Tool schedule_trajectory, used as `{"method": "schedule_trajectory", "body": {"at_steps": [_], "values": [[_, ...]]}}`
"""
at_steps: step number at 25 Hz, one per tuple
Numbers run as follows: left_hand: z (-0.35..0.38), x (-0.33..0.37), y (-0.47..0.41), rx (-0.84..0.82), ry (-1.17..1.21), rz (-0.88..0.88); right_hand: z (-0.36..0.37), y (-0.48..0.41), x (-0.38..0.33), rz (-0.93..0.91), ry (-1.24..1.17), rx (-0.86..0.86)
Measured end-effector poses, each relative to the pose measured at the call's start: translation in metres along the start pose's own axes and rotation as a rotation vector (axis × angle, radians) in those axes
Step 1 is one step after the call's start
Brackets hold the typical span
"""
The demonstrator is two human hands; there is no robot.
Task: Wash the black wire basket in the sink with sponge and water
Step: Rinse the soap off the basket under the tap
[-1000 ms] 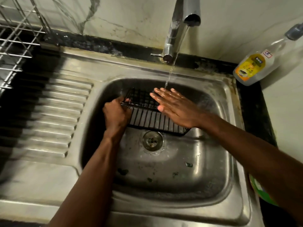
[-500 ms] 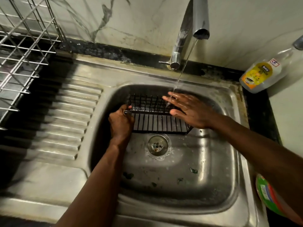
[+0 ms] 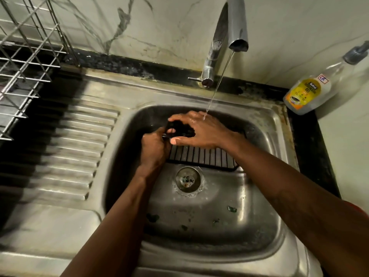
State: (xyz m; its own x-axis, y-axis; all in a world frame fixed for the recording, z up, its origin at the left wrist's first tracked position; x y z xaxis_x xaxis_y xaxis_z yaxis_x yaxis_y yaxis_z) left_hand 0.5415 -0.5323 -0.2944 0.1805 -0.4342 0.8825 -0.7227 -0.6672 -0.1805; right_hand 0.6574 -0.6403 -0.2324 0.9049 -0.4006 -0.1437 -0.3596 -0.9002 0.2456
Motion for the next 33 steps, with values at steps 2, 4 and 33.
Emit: {"method": "schedule_trajectory", "body": {"at_steps": [2, 4, 33], "values": [[0.006, 0.010, -0.001, -0.014, -0.019, -0.048, -0.011, 0.020, 0.009, 0.088, -0.069, 0.121], [-0.001, 0.016, -0.004, 0.108, -0.015, -0.256, -0.018, 0.039, 0.005, 0.179, -0.072, 0.250], [0.007, 0.152, -0.019, -0.139, 0.661, -0.217, -0.086, 0.076, 0.003, 0.573, -0.241, 0.110]]}}
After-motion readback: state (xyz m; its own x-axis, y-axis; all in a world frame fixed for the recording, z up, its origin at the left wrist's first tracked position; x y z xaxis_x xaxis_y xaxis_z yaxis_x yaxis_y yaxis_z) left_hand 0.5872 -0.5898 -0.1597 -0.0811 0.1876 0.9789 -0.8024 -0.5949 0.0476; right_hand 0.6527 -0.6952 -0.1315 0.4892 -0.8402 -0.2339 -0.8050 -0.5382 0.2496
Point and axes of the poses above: each hand's wrist, its own y-axis away from the middle knuckle, its own z-axis out of the palm, x = y × z, the point moved 6 cm from there along -y, towards the middle knuckle, and after that the axes turned 8 degrees about y, right-handed, at the moved point
